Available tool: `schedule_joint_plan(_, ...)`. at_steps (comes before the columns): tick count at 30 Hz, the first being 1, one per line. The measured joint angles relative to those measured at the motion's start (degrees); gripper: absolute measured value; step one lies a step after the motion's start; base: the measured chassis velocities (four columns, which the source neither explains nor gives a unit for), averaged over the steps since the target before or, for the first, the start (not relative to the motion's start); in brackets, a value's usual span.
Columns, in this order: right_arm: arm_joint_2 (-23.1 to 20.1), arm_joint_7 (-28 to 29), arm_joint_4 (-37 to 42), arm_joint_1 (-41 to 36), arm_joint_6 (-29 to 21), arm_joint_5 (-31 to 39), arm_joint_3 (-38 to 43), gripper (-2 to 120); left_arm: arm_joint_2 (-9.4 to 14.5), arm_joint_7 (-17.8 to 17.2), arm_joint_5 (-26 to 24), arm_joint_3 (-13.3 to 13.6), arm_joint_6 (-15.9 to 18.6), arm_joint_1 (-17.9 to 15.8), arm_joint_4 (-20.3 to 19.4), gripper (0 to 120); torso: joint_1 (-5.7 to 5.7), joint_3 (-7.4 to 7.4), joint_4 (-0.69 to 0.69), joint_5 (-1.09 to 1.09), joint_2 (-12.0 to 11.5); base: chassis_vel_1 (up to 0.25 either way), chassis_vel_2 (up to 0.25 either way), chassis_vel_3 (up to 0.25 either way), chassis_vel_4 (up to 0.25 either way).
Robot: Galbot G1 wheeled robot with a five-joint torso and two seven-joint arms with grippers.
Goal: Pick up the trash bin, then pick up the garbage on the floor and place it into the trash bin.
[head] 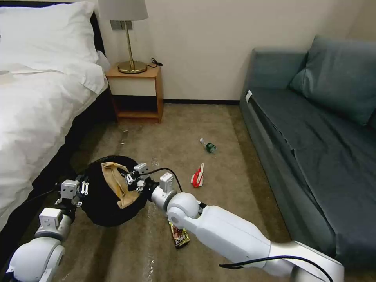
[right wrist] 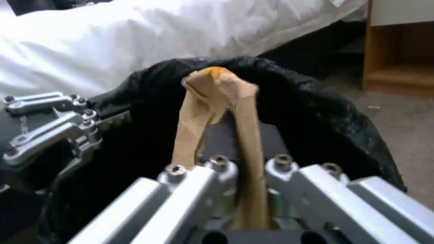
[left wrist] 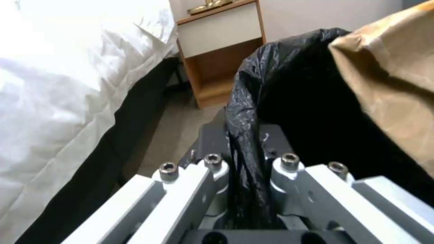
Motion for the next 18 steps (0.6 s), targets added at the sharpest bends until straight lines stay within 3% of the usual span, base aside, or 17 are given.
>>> schedule_joint_plan(2, 0.3, 0.0, -0.6, 0.0, 0.1, -0.3, 0.0, 14, 0.3, 0.0, -0.2, 0.3, 0.0, -0.5, 0.4, 7, 0.0, 0.0, 0.0, 0.0, 0.0, 0.0, 0.0, 0.0, 0.0)
schedule_joint_plan(4, 0.4, 0.0, -1.1, -0.3, 0.3, -0.4, 0.2, 27, 0.6, 0.1, -0.5, 1.0, -0.2, -1.3, 1.3, 7, 0.0, 0.0, -0.01, 0.0, 0.0, 0.0, 0.0, 0.0, 0.0)
schedule_joint_plan(8, 0.4, 0.0, -1.2, -0.5, 0.5, -0.4, 0.3, 36, 0.7, 0.2, -0.6, 1.3, -0.4, -1.5, 1.6, 7, 0.0, 0.0, 0.0, 0.0, 0.0, 0.0, 0.0, 0.0, 0.0)
schedule_joint_plan(11, 0.1, 0.0, -0.9, -0.8, 0.6, -0.4, 0.6, 52, 0.9, 0.3, -0.6, 1.6, -0.5, -1.8, 2.0, 7, 0.0, 0.0, -0.01, 0.0, 0.0, 0.0, 0.0, 0.0, 0.0)
schedule_joint_plan(12, 0.1, 0.0, -0.9, -0.8, 0.6, -0.4, 0.6, 52, 0.9, 0.3, -0.6, 1.6, -0.5, -1.8, 2.0, 7, 0.0, 0.0, -0.01, 0.0, 0.0, 0.0, 0.0, 0.0, 0.0)
schedule_joint_plan(18, -3.6, 1.0, 2.9, -1.6, -1.4, 0.1, 1.7, 75, 1.6, 0.5, -1.1, 0.7, -0.8, -1.4, 2.0, 7, 0.0, 0.0, 0.0, 0.0, 0.0, 0.0, 0.0, 0.0, 0.0)
